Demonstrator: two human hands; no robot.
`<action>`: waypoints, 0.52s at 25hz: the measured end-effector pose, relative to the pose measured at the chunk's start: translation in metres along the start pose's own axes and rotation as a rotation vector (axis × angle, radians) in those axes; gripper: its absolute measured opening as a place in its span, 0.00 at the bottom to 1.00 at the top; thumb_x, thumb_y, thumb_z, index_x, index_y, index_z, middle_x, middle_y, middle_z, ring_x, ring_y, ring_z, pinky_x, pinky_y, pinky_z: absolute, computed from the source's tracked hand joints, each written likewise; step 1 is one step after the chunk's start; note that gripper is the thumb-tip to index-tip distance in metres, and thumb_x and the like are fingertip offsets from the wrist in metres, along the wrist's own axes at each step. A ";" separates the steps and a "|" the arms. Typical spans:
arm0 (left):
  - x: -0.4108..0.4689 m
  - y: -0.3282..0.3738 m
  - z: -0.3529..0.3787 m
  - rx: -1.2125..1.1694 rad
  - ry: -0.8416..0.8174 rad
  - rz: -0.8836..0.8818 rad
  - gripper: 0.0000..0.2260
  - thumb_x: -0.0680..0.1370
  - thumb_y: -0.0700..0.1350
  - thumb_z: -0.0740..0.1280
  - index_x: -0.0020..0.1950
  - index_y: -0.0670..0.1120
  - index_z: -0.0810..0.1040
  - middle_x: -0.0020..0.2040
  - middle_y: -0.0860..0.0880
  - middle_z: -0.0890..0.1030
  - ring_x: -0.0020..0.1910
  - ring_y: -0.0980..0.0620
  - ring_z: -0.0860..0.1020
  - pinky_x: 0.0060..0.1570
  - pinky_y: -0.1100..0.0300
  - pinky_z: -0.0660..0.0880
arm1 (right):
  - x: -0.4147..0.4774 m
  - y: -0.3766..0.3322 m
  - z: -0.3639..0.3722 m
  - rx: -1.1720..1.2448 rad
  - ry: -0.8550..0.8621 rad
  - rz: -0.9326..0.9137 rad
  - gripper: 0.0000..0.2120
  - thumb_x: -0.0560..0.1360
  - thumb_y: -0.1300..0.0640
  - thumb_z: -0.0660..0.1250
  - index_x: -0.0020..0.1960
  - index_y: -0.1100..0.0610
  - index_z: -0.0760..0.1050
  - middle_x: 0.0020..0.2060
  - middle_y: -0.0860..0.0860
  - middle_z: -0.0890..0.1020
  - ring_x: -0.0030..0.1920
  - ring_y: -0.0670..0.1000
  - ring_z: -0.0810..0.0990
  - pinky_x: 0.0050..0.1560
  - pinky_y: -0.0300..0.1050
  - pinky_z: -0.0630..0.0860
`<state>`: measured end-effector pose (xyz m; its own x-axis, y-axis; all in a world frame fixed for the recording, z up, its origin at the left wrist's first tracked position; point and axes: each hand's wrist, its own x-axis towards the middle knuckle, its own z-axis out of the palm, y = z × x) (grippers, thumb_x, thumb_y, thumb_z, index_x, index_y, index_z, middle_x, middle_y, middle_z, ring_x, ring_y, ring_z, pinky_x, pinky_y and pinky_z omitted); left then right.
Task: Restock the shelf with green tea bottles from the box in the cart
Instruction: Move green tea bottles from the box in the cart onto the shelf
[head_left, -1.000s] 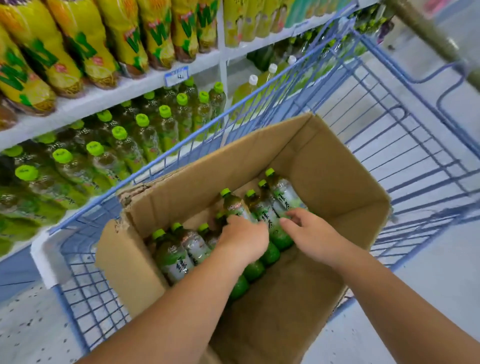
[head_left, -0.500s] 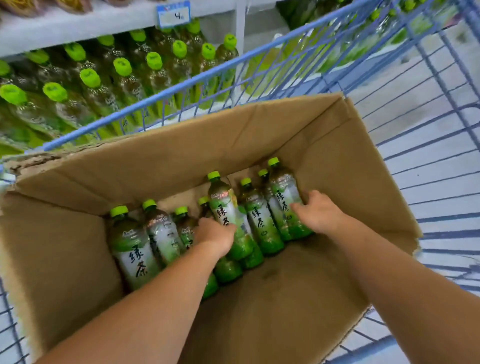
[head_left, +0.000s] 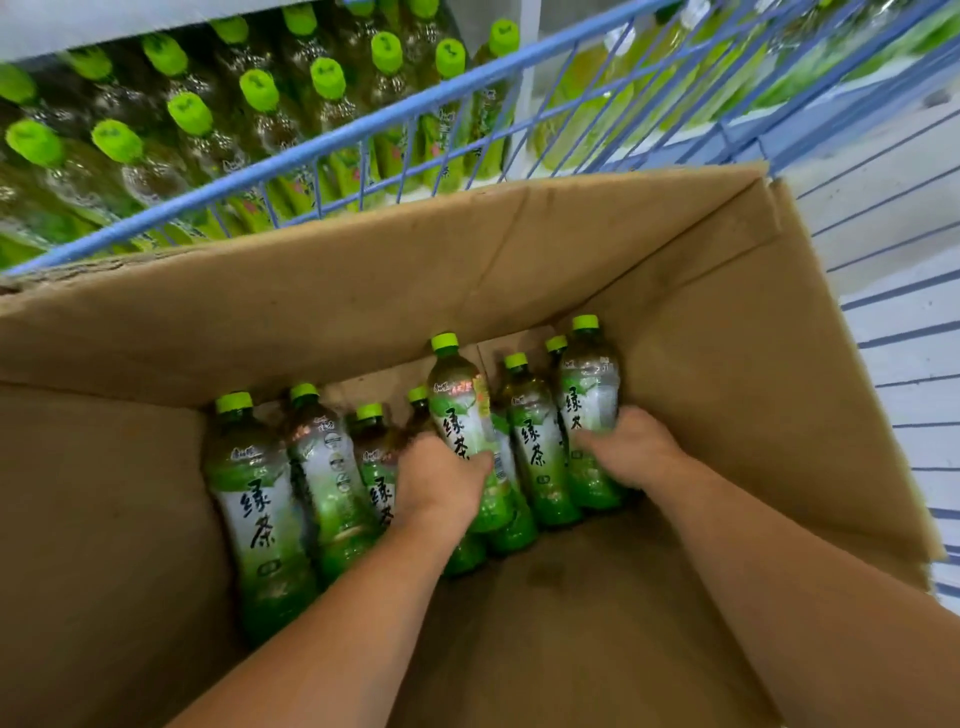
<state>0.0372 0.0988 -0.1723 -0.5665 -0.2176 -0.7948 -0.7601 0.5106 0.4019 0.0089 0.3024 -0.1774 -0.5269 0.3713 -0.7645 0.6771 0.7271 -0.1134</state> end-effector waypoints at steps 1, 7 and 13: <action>0.001 0.003 0.000 -0.003 -0.024 -0.018 0.10 0.75 0.52 0.75 0.40 0.50 0.77 0.35 0.54 0.79 0.31 0.59 0.75 0.26 0.64 0.68 | 0.002 0.002 0.004 0.007 -0.032 -0.008 0.18 0.73 0.45 0.71 0.59 0.55 0.78 0.54 0.54 0.83 0.53 0.56 0.81 0.55 0.48 0.77; 0.010 0.019 0.003 -0.003 -0.060 -0.113 0.13 0.70 0.51 0.77 0.35 0.48 0.77 0.33 0.52 0.78 0.30 0.57 0.74 0.24 0.64 0.64 | 0.018 -0.007 0.013 0.076 -0.186 0.062 0.30 0.68 0.52 0.69 0.67 0.58 0.67 0.61 0.55 0.78 0.59 0.58 0.77 0.59 0.49 0.74; 0.011 0.009 0.000 0.025 -0.114 -0.081 0.16 0.66 0.51 0.79 0.47 0.45 0.82 0.40 0.49 0.83 0.36 0.54 0.80 0.30 0.61 0.73 | 0.020 -0.003 0.017 0.103 -0.154 0.015 0.31 0.58 0.44 0.76 0.58 0.54 0.77 0.51 0.52 0.83 0.50 0.54 0.83 0.52 0.46 0.78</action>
<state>0.0242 0.1007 -0.1769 -0.4626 -0.1639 -0.8713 -0.7931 0.5158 0.3240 0.0051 0.2983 -0.2030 -0.4365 0.2831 -0.8540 0.7374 0.6565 -0.1592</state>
